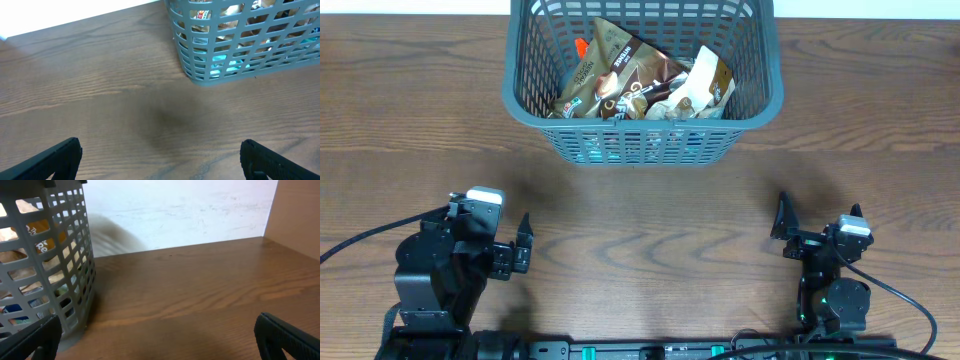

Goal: Pack container

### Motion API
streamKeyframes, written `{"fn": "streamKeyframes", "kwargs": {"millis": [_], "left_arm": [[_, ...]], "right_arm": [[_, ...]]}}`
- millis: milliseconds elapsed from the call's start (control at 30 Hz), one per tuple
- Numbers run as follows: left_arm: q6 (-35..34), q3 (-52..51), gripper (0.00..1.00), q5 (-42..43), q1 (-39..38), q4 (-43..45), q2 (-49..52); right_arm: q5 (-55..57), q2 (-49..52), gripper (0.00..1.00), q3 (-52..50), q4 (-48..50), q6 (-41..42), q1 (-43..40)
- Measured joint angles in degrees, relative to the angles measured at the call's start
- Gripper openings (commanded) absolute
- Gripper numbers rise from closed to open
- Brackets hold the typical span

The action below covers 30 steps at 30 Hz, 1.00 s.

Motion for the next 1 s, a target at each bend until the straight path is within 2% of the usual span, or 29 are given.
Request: {"fn": "streamKeyframes", "kwargs": {"millis": [800,1000], "left_arm": [[0.0,0.0,0.98,-0.4,0.0,-0.2,0.0],[-1.5,-0.5,0.99,1.4,0.0,-5.7,-4.5]], "right_arm": [[0.0,0.0,0.99,0.0,0.0,0.0,0.0],[0.0,0.0,0.99,0.0,0.0,0.0,0.0]]}}
